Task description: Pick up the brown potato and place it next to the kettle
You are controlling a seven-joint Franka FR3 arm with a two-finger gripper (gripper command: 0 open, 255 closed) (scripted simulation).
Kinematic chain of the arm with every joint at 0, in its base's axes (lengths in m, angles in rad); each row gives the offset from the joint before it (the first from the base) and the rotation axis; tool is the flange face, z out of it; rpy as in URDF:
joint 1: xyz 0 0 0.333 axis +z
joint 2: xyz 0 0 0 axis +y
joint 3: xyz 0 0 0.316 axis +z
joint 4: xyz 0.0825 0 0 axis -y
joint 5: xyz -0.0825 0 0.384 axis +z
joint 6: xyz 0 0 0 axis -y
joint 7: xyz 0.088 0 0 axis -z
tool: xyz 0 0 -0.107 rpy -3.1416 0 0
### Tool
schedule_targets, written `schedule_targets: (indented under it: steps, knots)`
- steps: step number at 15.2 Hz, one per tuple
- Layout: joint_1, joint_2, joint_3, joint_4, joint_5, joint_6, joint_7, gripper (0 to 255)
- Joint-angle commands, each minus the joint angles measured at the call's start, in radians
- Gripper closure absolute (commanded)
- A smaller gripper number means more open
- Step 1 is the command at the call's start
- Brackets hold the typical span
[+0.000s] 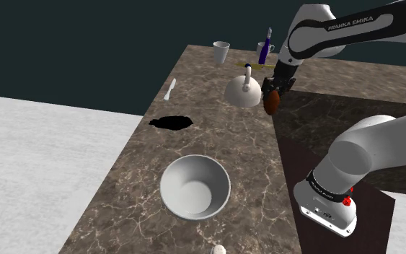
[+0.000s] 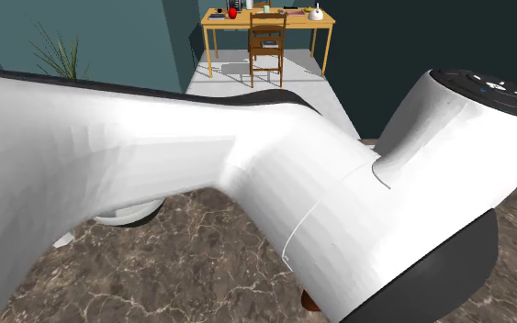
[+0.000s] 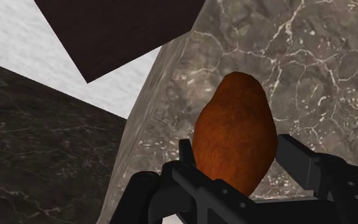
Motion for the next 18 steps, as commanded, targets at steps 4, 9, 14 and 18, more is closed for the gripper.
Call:
schedule_targets:
  steps: [4,9,14,18]
  knots:
    - [0.002,0.034,-0.005,-0.046,0.002,0.08,-0.006,255]
    - [0.005,0.077,-0.012,-0.089,0.004,0.166,-0.014,255]
    - [0.01,0.131,-0.02,-0.125,0.01,0.256,-0.025,255]
    - [0.01,0.136,-0.02,-0.128,0.011,0.263,-0.026,255]
